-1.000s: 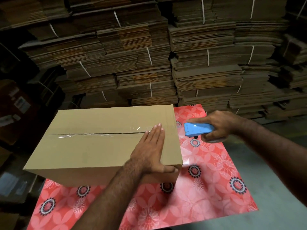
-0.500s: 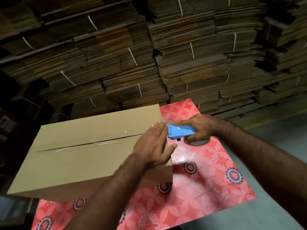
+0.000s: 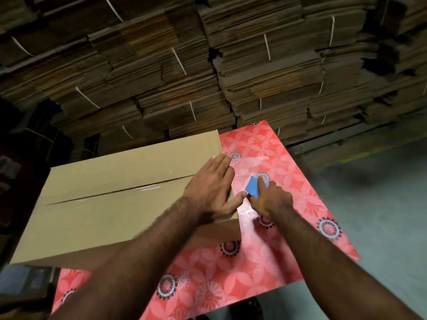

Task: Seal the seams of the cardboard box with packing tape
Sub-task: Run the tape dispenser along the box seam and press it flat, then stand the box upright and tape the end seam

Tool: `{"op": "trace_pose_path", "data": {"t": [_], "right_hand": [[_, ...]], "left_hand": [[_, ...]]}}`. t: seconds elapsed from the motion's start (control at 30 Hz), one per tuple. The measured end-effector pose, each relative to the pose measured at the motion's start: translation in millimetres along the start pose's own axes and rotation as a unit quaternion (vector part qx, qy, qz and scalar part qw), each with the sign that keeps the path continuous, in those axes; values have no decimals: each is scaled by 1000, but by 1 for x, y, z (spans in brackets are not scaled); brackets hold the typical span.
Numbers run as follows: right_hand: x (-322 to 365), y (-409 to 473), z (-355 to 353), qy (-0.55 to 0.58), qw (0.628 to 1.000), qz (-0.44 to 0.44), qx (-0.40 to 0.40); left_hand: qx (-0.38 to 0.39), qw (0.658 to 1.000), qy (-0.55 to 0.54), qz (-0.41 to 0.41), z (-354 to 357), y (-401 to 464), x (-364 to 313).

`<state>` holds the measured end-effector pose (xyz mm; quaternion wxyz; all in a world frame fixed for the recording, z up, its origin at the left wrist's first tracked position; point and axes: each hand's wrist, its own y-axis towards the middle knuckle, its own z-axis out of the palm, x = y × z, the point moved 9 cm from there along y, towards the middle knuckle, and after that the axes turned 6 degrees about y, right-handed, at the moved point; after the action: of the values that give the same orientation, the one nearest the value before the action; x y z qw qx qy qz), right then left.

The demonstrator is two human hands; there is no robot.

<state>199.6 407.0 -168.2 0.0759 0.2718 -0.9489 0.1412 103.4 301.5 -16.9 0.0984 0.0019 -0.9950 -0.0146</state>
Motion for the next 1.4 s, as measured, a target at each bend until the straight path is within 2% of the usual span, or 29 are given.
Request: {"op": "trace_pose_path", "data": {"t": [0.07, 0.17, 0.23, 0.3, 0.37, 0.4, 0.43, 0.47, 0.5, 0.53, 0.57, 0.6, 0.67, 0.8, 0.97, 1.03, 1.1, 1.17, 1.23, 1.3, 1.4], "right_hand": [[5, -14, 22, -12, 999, 5, -30], [10, -24, 53, -10, 999, 0, -30], [15, -28, 57, 37, 998, -27, -31], [17, -32, 53, 23, 998, -40, -33], [16, -34, 38, -22, 999, -24, -27], [16, -34, 22, -13, 1000, -1, -28], [18, -36, 2, 46, 998, 12, -52], [23, -40, -18, 144, 985, 2, -91], [31, -45, -41, 273, 953, -26, -128], [41, -48, -58, 406, 902, -49, -140], [53, -52, -73, 512, 847, -70, -128], [71, -57, -83, 573, 810, -86, -90], [102, -65, -87, 621, 779, -87, -7], [123, -53, -65, 630, 774, -24, 52], [106, -20, -29, 612, 782, 42, 109], [112, -39, -54, 548, 828, 42, 115], [120, -53, -83, 460, 887, 2, 45], [135, -63, -110, 384, 919, -63, -63], [163, -79, -125, 345, 921, -128, -128], [194, -93, -124, 333, 915, -173, -147], [236, -117, -114, 331, 904, -220, -159]], "left_hand": [[-4, 1000, -2, 13, 3, 1, -1], [3, 999, -4, 35, 6, 5, -2], [3, 999, 5, 47, 6, 7, -4], [-2, 998, 2, 63, 4, 8, -4], [-16, 997, -35, 65, 2, 7, -2], [-23, 995, -78, 51, 1, 5, 1], [-30, 990, -132, 26, 0, -1, 6], [-42, 983, -177, -8, 0, -9, 13], [-56, 977, -200, -42, -1, -20, 17], [-69, 976, -196, -70, 0, -31, 20], [-76, 979, -166, -92, 1, -43, 21], [-74, 983, -127, -112, 5, -54, 22], [-55, 984, -87, -146, 12, -69, 23], [-32, 982, -118, -144, 21, -67, 25], [-11, 980, -138, -144, 23, -68, 25], [-5, 978, -155, -140, 22, -67, 26], [-12, 974, -175, -144, 16, -70, 30], [-23, 966, -193, -170, 9, -82, 44], [-41, 958, -194, -209, 4, -104, 69], [-54, 946, -184, -262, 3, -138, 107], [-55, 910, -174, -374, 9, -205, 178]]}}
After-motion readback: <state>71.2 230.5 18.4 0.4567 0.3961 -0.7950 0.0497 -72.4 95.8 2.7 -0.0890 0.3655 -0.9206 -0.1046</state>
